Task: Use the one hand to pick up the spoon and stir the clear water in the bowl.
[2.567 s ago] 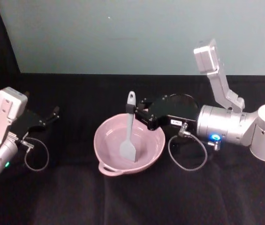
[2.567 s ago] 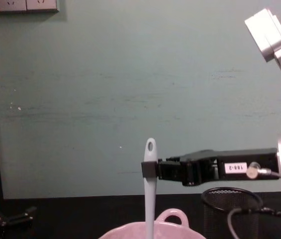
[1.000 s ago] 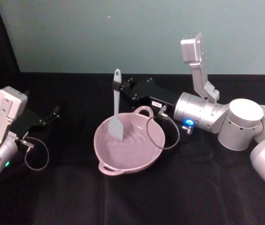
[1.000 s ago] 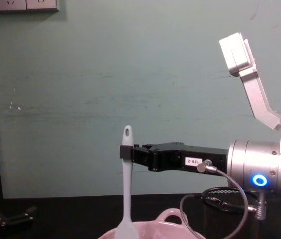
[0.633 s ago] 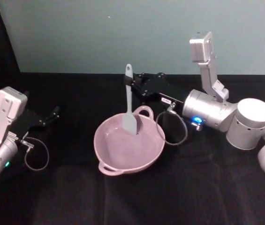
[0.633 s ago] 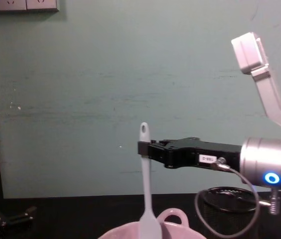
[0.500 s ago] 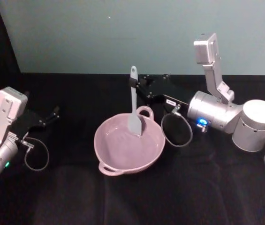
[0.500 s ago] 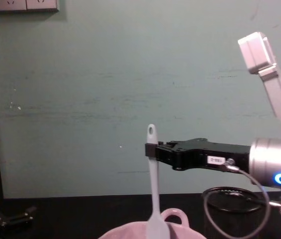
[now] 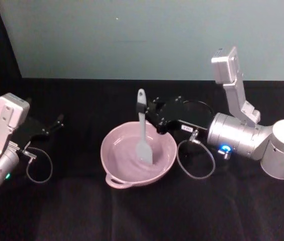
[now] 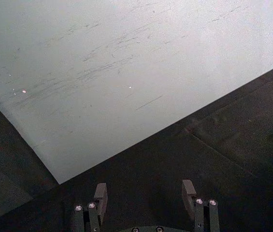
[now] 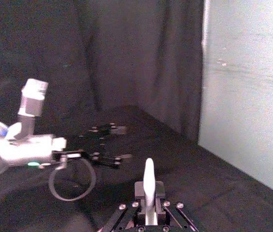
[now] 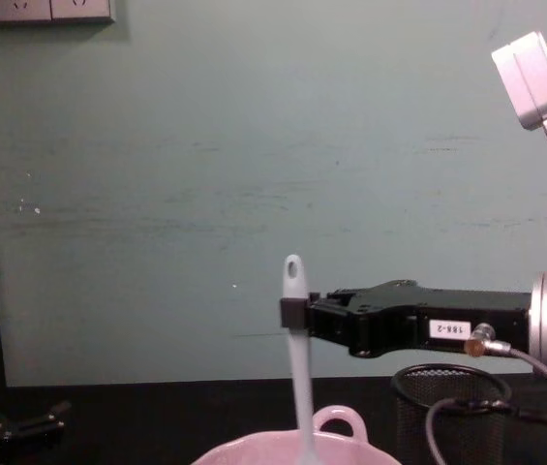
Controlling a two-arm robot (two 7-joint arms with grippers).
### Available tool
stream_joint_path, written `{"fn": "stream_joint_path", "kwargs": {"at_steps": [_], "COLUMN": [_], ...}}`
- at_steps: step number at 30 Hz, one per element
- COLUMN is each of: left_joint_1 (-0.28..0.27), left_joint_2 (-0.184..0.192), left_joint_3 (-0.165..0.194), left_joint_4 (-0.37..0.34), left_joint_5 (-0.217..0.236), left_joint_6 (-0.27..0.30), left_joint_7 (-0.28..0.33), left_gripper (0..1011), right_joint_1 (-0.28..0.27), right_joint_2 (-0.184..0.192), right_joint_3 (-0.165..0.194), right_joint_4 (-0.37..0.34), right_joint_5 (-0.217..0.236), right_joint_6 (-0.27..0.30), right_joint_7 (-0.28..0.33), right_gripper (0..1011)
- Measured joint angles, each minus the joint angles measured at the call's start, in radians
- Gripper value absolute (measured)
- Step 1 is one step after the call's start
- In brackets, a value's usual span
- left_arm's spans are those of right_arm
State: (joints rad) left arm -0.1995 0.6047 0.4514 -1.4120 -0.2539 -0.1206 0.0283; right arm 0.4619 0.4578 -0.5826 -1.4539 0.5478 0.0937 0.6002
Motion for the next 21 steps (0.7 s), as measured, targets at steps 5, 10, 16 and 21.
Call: {"fn": "stream_joint_path", "kwargs": {"at_steps": [5,10,16,21], "left_joint_1": [0.000,0.000,0.000,0.000], "left_joint_2": [0.000,0.000,0.000,0.000], "left_joint_3": [0.000,0.000,0.000,0.000], "left_joint_4": [0.000,0.000,0.000,0.000], "left_joint_5": [0.000,0.000,0.000,0.000], "left_joint_6": [0.000,0.000,0.000,0.000], "left_joint_7": [0.000,0.000,0.000,0.000], "left_gripper": [1011,1011,1011,1012], "right_joint_1": [-0.015,-0.014,0.027,0.067], "right_joint_2": [-0.004,-0.021,-0.071,-0.107], "right_joint_3": [-0.013,-0.030,-0.044,-0.048], "right_joint_4": [-0.029,-0.027,0.041,0.107], "right_joint_5": [0.019,0.032,0.058,0.064], "right_joint_6": [0.021,0.024,0.012,-0.009], "right_joint_7": [0.014,0.024,0.045,0.051], "right_gripper": [118,118,118,118]}}
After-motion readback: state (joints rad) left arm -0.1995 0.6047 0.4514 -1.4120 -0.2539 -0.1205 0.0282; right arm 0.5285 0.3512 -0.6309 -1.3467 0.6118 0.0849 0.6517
